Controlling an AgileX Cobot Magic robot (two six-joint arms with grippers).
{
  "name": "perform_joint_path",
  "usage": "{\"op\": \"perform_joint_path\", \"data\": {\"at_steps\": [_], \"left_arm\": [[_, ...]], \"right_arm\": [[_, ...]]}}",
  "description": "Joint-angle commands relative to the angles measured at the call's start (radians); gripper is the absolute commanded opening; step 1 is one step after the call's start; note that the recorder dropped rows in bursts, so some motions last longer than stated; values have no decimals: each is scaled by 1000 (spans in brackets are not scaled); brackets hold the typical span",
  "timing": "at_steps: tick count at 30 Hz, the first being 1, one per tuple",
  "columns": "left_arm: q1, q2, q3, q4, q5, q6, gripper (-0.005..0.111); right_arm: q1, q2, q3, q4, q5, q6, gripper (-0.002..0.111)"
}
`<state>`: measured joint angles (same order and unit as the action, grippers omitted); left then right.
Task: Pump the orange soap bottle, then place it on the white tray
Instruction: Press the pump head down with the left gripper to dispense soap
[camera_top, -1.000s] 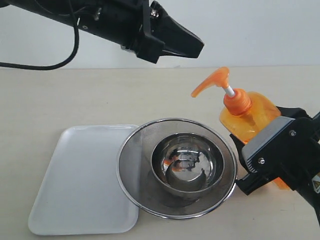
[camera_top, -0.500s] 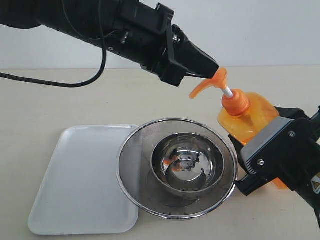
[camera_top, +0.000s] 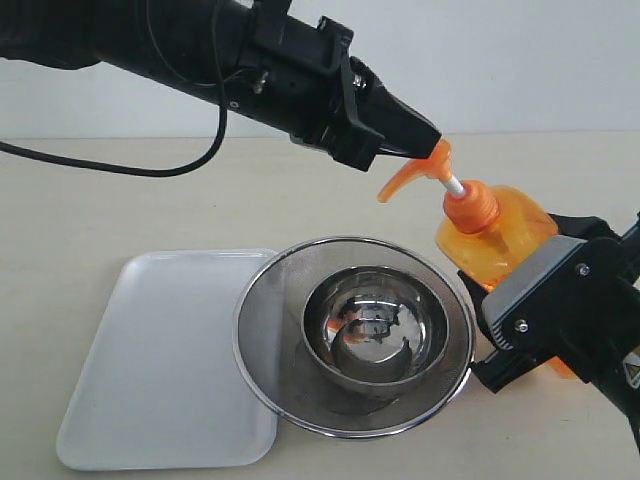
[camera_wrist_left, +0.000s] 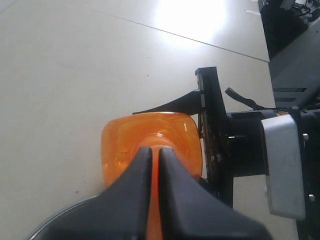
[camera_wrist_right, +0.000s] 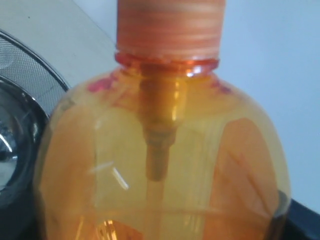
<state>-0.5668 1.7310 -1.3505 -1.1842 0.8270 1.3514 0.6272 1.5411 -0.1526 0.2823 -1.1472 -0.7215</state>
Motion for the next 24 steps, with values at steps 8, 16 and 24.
{"op": "perform_joint_path", "data": {"at_steps": [8,16,24], "left_arm": [[-57,72,1,16,9,11,5],[-62,72,1,20,3,11,5],[-62,81,1,14,3,11,5]], "right_arm": [[1,-5,-9,-78,-59,17,0],[1,-5,-9,-113,-61,33,0],[1,-5,-9,-117,-67,32,0]]}}
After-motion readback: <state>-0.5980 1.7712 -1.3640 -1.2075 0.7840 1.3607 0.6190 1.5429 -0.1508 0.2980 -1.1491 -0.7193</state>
